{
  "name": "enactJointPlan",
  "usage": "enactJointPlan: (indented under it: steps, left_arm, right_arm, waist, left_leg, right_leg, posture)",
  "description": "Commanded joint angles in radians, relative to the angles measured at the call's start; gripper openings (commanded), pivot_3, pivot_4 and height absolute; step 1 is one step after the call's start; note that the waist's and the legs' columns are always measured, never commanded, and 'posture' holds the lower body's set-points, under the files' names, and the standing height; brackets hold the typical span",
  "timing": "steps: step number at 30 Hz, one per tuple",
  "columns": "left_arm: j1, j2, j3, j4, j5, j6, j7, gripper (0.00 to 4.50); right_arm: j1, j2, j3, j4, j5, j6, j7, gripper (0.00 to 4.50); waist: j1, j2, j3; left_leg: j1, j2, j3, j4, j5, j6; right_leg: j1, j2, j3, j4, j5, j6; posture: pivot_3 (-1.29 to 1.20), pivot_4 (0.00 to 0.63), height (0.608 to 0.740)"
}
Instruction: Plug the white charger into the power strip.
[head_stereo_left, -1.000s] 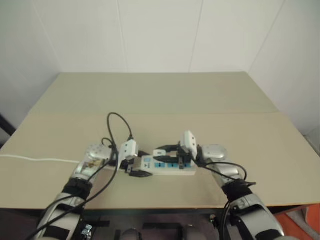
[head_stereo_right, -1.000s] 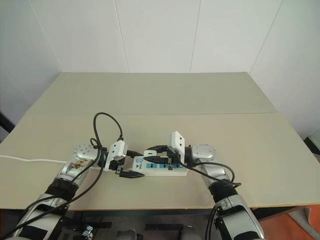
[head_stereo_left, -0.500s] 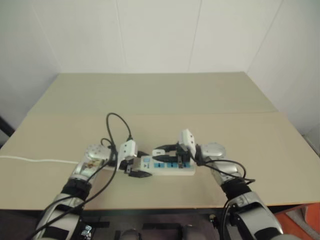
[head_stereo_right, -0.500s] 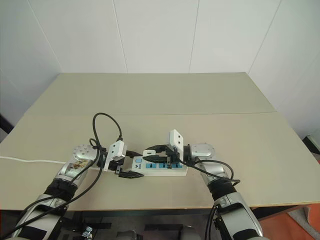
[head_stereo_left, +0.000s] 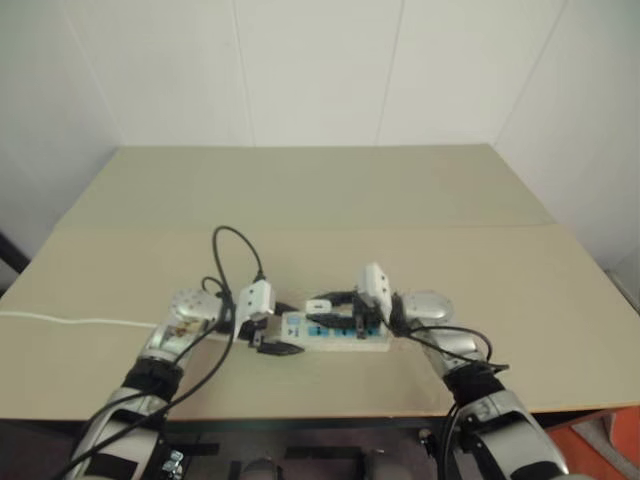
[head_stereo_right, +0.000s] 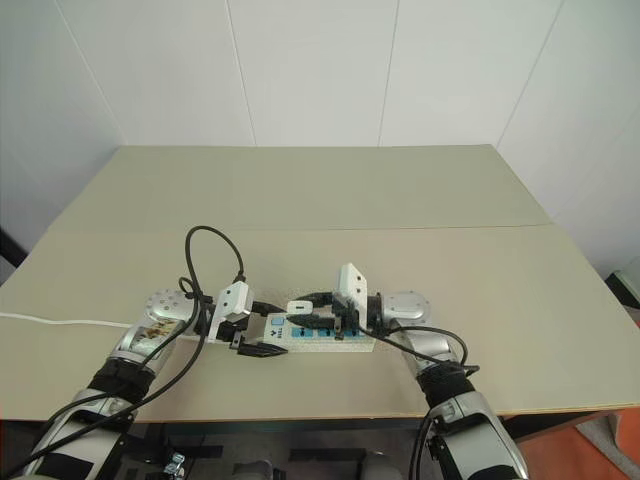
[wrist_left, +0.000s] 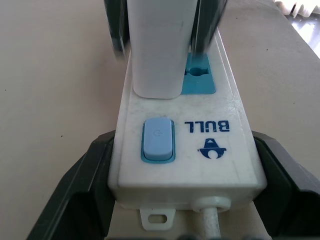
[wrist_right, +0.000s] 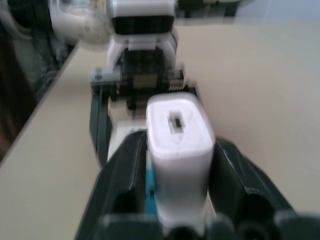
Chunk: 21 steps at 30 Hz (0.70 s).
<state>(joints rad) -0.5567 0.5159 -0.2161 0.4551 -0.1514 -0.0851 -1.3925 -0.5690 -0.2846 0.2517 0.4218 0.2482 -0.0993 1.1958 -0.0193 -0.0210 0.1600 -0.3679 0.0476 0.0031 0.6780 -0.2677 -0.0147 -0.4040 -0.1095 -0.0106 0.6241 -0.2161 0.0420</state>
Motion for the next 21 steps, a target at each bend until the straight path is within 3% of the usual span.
enactJointPlan:
  steps: [1,5,12,16,21]
  left_arm:
    - [-0.005,0.011,-0.004,-0.023,0.002,0.001,-0.009,3.29]
    - [-0.004,0.009,-0.004,-0.025,0.001,0.003,-0.007,3.29]
    - [-0.003,0.004,-0.003,-0.022,0.002,0.002,0.002,3.29]
    - [-0.014,-0.007,0.014,-0.024,-0.028,0.024,-0.003,4.47]
    - [-0.021,0.001,0.038,-0.070,-0.087,0.071,-0.041,4.47]
  right_arm:
    - [0.040,-0.014,0.041,0.049,-0.059,0.036,0.006,3.08]
    - [0.035,-0.019,0.043,0.034,-0.054,0.065,0.017,4.46]
    - [0.007,-0.041,0.024,0.000,-0.034,0.107,0.035,4.46]
    - [-0.014,-0.099,-0.022,-0.068,-0.001,0.141,0.056,4.50]
    - [-0.010,-0.182,-0.083,-0.150,0.039,0.165,0.068,4.50]
  waist:
    - [0.001,-0.001,0.000]
    - [0.001,-0.001,0.000]
    - [0.002,-0.001,0.000]
    - [0.006,-0.001,0.000]
    - [0.007,-0.001,0.003]
  left_leg:
    - [0.000,0.000,0.000,0.000,0.000,0.000]
    - [0.000,0.000,0.000,0.000,0.000,0.000]
    - [0.000,0.000,0.000,0.000,0.000,0.000]
    - [-0.001,0.000,0.000,0.000,0.000,0.000]
    - [-0.005,0.000,0.000,0.000,0.000,0.000]
  right_leg:
    - [0.000,0.000,0.000,0.000,0.000,0.000]
    - [0.000,0.000,0.000,0.000,0.000,0.000]
    - [0.000,0.000,0.000,0.000,0.000,0.000]
    - [-0.001,0.000,0.000,0.000,0.000,0.000]
    - [-0.003,0.000,-0.001,-0.001,0.000,0.000]
  posture:
    - [0.00,0.150,0.740]
    - [0.00,0.150,0.740]
    - [0.00,0.150,0.740]
    - [0.00,0.150,0.740]
    - [0.00,0.150,0.740]
